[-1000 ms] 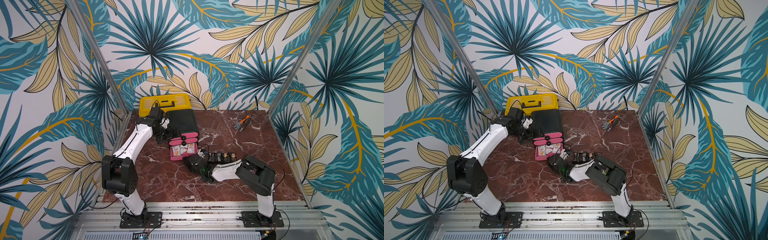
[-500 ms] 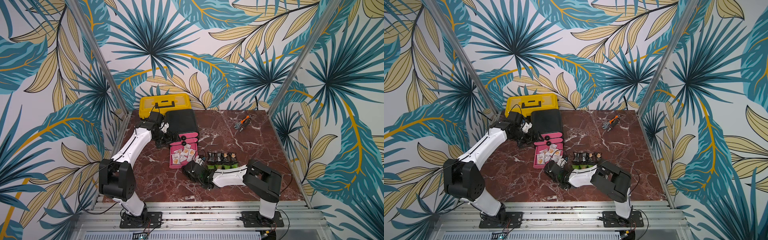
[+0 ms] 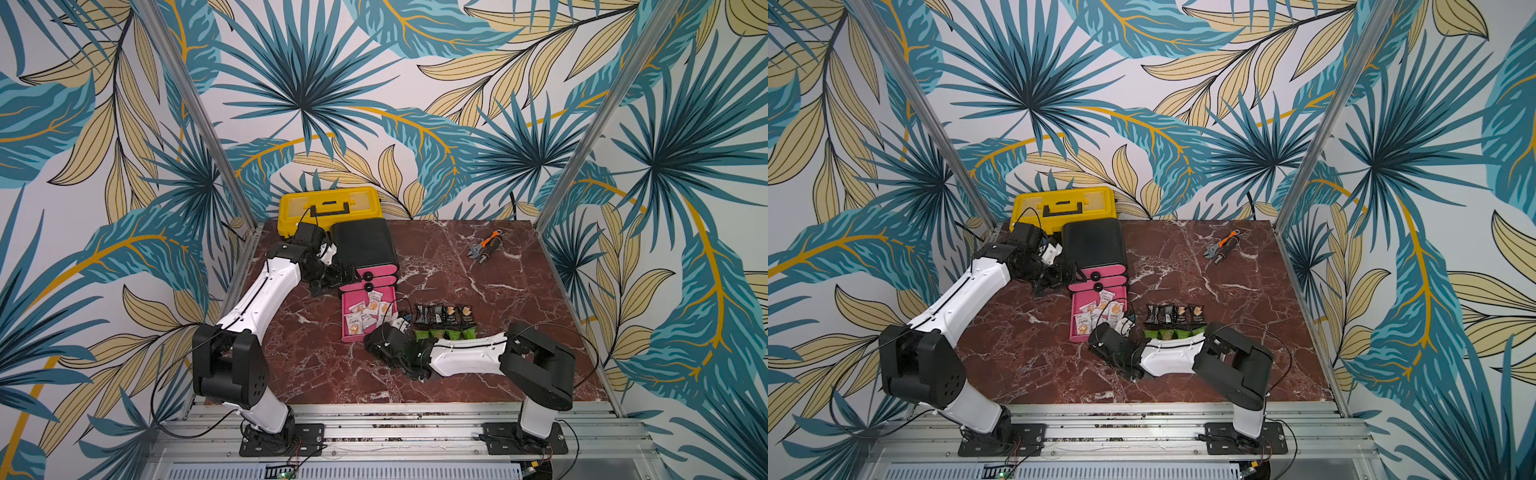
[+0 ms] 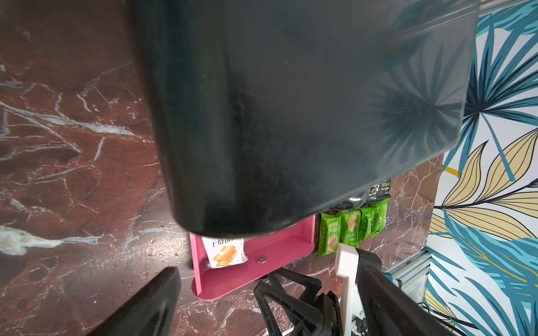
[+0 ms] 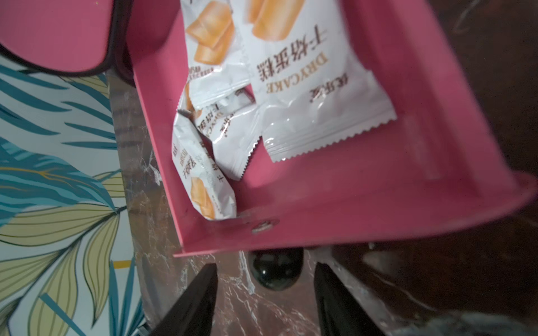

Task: Take the cookies out of the drawer
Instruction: Open the drawer in the storage box.

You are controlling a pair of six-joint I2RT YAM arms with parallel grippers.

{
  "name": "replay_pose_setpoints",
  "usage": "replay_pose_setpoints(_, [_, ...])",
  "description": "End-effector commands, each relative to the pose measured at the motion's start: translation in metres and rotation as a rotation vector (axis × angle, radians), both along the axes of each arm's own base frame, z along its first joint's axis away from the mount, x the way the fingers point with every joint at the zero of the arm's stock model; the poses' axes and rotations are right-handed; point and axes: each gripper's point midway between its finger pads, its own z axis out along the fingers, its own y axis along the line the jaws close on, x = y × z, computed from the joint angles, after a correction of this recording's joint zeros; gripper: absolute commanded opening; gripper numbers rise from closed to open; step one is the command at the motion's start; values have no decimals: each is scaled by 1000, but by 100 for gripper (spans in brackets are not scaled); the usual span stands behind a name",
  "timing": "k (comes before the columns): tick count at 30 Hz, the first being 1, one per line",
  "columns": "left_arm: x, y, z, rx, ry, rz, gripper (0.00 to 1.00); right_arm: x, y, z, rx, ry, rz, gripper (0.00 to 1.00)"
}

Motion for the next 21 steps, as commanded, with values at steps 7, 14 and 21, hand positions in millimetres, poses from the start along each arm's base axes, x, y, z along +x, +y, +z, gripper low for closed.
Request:
replay_pose_setpoints(7, [-1,7,19,40,-63,8,100,8,-41,91,-190,-195,32,64])
replay_pose_setpoints(14, [19,7,35,26,-96,33,100,62,-93,143,-249,-234,-5,66])
replay_pose_setpoints(21, [42,-4,39,-27,-92,31,100,157,-103,161,-173,-199,23,67])
